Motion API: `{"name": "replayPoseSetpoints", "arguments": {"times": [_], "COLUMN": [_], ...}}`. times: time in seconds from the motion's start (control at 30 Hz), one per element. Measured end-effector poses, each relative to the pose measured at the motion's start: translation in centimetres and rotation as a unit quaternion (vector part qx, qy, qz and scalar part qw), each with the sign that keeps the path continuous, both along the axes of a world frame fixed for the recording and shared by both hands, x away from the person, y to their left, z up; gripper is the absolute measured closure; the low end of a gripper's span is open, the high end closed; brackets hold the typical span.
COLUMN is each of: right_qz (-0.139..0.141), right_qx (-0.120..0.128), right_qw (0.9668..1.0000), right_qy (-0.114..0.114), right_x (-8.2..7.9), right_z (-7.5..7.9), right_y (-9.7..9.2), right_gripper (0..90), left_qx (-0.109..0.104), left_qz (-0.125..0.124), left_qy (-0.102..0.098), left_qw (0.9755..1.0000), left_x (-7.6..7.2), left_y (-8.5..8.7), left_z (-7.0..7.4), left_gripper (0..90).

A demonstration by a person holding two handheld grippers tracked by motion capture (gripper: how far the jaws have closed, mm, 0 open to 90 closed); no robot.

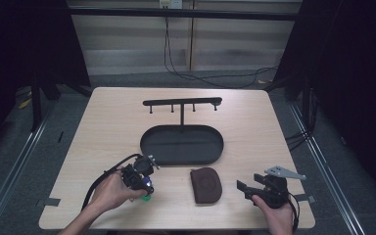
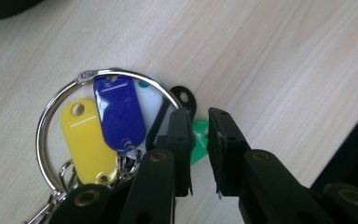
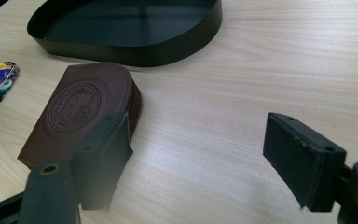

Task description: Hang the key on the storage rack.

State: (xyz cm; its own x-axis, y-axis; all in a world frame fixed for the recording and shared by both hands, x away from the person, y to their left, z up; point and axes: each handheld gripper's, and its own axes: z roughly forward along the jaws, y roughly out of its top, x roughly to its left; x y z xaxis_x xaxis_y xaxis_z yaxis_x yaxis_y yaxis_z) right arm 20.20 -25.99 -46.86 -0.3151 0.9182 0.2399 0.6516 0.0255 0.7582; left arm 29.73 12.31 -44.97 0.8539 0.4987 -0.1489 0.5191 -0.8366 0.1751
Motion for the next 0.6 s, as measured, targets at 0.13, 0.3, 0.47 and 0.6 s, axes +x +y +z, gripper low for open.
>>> {"name": "replayPoseSetpoints", "arguments": {"times": [0.13,0.3,0.47,0.6], "right_qz": [-0.001,0.0,-0.001,-0.002], "right_qx": [0.002,0.002,0.001,0.001], "right_qw": [1.0,1.0,1.0,1.0], "right_qy": [0.0,0.0,0.001,0.0], "right_x": [0.0,0.0,0.1,0.0], "right_z": [0.0,0.0,0.0,0.0], "right_y": [0.0,0.0,0.0,0.0], "right_gripper": [22.9,22.9,22.9,22.9], "left_qx": [0.018,0.038,0.054,0.05], "left_qz": [0.005,0.0,-0.007,-0.002], "left_qy": [0.006,0.013,0.014,0.026], "left_qw": [0.9998,0.9992,0.9984,0.9984], "left_x": [0.2,0.3,0.2,0.6], "left_y": [-0.4,-0.9,-1.4,-1.3], "left_z": [-0.2,-0.6,-0.7,-0.8], "left_gripper": [79.7,79.1,82.2,84.7]}}
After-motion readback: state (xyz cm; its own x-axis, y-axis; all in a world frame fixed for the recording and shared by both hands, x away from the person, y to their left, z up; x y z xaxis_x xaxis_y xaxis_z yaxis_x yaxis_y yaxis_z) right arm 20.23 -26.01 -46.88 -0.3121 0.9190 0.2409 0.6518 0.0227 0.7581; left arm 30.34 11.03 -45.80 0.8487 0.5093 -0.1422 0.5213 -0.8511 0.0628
